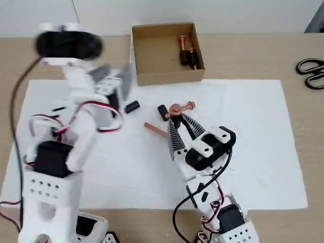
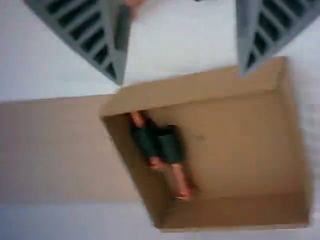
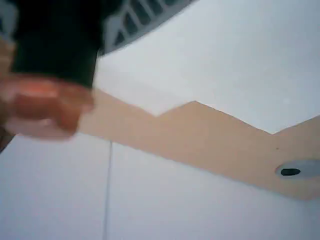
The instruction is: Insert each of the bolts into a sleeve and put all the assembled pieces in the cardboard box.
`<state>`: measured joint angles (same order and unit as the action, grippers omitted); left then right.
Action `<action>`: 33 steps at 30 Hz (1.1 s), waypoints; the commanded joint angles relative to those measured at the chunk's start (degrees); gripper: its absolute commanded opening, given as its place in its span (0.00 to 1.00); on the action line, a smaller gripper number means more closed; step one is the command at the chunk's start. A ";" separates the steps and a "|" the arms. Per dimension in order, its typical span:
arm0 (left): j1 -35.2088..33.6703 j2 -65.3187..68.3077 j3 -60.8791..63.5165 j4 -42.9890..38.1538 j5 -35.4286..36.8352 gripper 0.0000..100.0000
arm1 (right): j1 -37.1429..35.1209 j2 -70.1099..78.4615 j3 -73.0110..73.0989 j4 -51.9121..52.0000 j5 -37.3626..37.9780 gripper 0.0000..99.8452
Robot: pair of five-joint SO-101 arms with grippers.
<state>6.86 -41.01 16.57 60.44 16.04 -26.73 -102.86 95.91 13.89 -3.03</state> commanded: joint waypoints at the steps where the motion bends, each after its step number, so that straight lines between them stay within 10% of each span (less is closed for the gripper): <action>1: -8.26 -0.18 -3.03 9.67 -7.47 0.16 | 4.09 -1.01 -3.08 -0.31 0.62 0.00; 5: -14.77 -0.09 -2.95 21.98 -21.89 0.21 | 7.78 -0.92 -8.53 2.42 0.62 0.00; 13: -17.49 -0.44 1.10 29.45 -22.59 0.21 | 7.78 7.60 -24.53 9.27 5.10 0.00; 33: -17.49 -18.02 15.78 28.22 -22.51 0.21 | 8.66 92.97 -84.84 -7.96 5.01 0.00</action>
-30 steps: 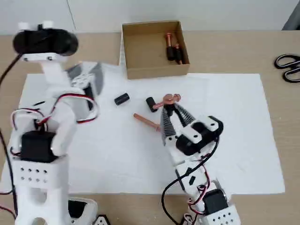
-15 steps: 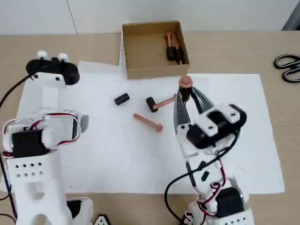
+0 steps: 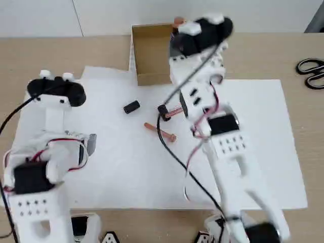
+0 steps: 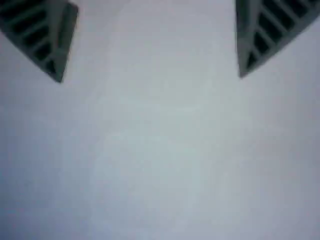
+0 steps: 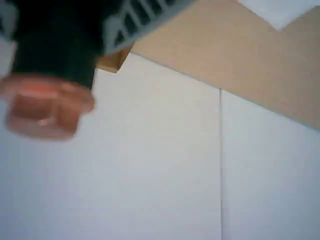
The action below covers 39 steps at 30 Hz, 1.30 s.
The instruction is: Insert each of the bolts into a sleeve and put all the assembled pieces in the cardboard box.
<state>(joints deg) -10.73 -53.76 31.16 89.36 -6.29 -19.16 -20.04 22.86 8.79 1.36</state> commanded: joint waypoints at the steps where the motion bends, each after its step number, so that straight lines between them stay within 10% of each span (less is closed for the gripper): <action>1: 0.09 -7.30 2.51 -0.70 -0.18 0.21 | 1.54 14.20 -15.03 -3.30 0.62 0.00; 21: 0.09 -17.41 7.34 -0.79 0.00 0.22 | 4.79 76.00 -70.24 -2.77 0.70 0.01; 39: 5.10 -17.41 7.34 -0.79 0.00 0.21 | 4.97 87.43 -92.22 13.32 0.62 0.19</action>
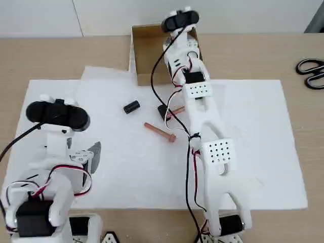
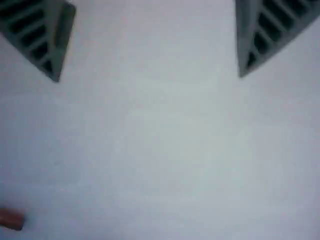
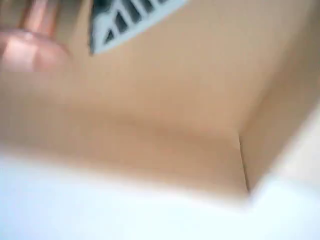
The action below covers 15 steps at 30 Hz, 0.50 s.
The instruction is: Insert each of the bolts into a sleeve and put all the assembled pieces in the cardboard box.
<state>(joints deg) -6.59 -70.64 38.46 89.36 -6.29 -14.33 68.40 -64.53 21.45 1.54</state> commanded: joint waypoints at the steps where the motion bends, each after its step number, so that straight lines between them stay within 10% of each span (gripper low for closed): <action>1: 0.97 -0.53 0.04 -0.88 0.00 0.21 | 0.13 -1.19 -5.63 0.66 0.44 0.19; 15: 0.62 -0.62 0.04 -0.88 0.00 0.21 | -2.51 -4.26 -32.00 36.35 0.26 0.19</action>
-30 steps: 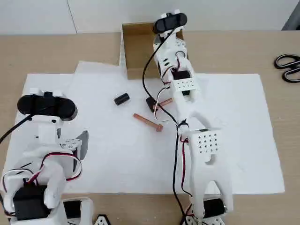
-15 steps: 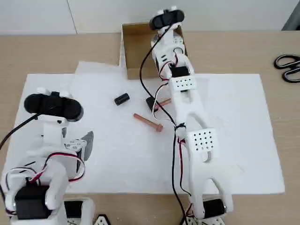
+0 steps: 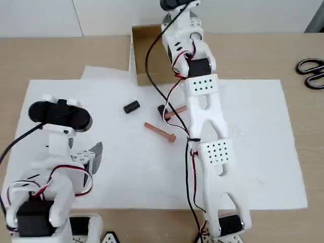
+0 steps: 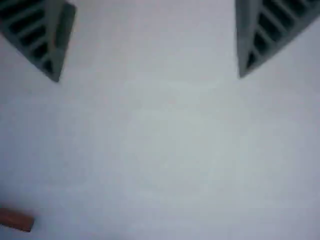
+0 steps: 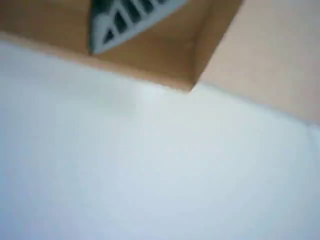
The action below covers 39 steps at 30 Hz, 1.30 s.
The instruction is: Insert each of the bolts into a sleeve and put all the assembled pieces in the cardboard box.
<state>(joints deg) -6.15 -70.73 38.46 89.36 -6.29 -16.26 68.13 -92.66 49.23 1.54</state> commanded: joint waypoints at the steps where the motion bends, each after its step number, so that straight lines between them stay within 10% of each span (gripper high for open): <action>1: 0.18 -0.53 0.04 -0.79 0.00 0.21 | -1.01 -6.20 -3.87 12.00 0.26 0.19; 10: 0.18 -0.53 0.04 -0.79 0.00 0.21 | -5.76 -19.74 -3.69 46.81 0.53 0.19; 39: 0.35 -0.53 0.13 -0.79 0.00 0.21 | -10.42 -54.99 56.79 42.77 0.00 0.19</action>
<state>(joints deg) -6.15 -70.73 38.46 89.36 -6.29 -27.34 15.03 -39.91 95.91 1.54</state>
